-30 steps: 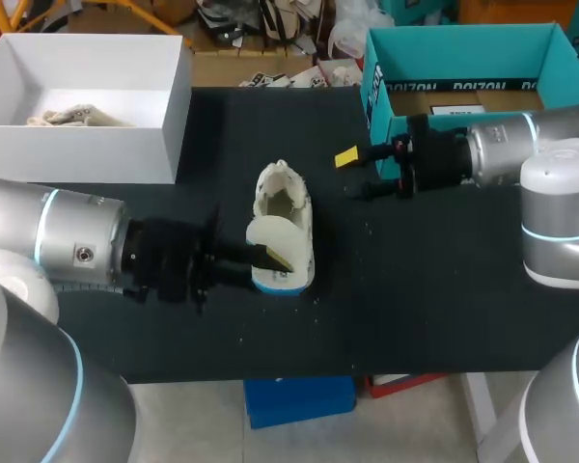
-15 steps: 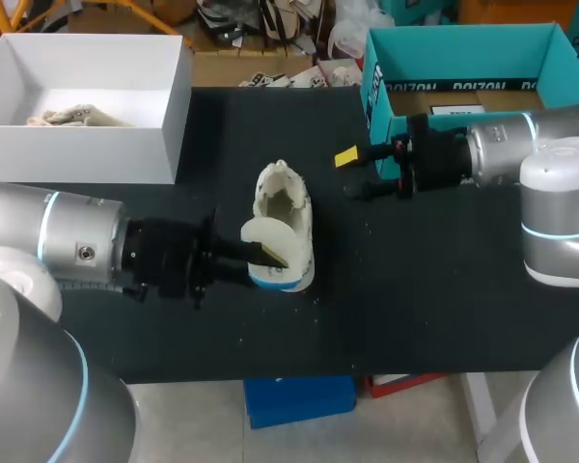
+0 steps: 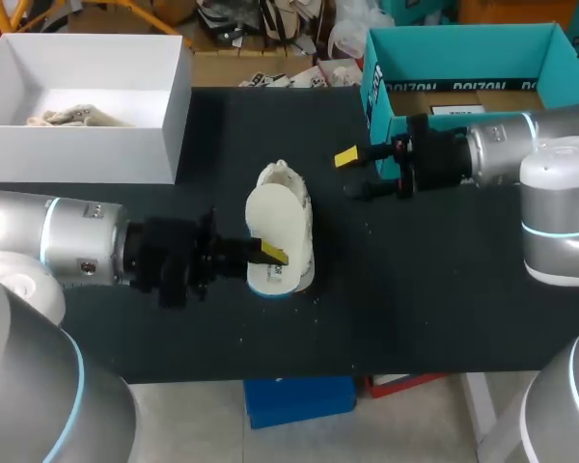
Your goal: Take the shoe out of the shoebox, open the shoe tongue, remove and reinsert the insole, then place the shoe into the shoebox
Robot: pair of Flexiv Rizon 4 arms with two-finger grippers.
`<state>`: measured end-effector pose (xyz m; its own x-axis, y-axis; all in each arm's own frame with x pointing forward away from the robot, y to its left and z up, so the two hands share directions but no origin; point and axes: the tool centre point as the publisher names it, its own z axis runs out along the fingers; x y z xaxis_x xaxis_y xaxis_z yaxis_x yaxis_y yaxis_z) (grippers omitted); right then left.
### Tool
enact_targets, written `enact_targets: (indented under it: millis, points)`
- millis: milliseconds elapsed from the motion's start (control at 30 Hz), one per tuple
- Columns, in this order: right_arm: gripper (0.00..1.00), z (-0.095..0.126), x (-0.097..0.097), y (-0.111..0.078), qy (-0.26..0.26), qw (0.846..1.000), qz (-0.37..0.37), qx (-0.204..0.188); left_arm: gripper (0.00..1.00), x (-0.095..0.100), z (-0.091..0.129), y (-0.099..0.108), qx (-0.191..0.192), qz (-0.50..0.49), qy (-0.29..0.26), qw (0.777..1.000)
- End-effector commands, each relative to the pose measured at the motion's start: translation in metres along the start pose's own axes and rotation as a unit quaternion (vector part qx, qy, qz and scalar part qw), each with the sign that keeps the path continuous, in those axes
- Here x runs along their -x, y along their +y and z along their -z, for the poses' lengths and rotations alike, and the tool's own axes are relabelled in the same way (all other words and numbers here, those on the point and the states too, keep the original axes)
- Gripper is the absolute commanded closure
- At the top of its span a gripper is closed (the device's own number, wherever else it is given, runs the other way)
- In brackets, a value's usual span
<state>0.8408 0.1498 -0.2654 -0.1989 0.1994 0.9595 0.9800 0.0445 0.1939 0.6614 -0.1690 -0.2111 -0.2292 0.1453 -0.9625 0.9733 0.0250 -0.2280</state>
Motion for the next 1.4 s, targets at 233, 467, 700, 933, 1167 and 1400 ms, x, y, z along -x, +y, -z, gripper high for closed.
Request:
enact_targets:
  millis: [233,467,700,933,1167,1400]
  points:
    - [0.0,-0.002,0.0,0.0,-0.001,1.0,0.0,0.002,1.0,-0.034,-0.001,0.052,-0.011,-0.123,-0.025,0.992]
    - [0.0,-0.002,0.0,0.0,-0.001,1.0,0.0,0.002,1.0,-0.041,-0.009,0.087,-0.008,-0.158,-0.003,0.987]
    - [0.0,-0.002,0.0,0.0,-0.001,1.0,0.0,0.002,1.0,-0.044,-0.017,0.108,-0.007,-0.162,-0.018,0.987]
    - [0.0,-0.002,0.0,0.0,-0.001,1.0,0.0,0.002,1.0,-0.043,-0.021,0.119,-0.013,-0.181,-0.026,0.983]
    - [0.0,-0.002,0.0,0.0,-0.001,1.0,0.0,0.002,1.0,-0.037,-0.019,0.119,-0.019,-0.185,-0.032,0.982]
    - [0.0,-0.014,-0.004,-0.002,0.021,0.999,0.0,-0.026,1.0,-0.037,-0.019,0.119,-0.019,-0.185,-0.032,0.982]
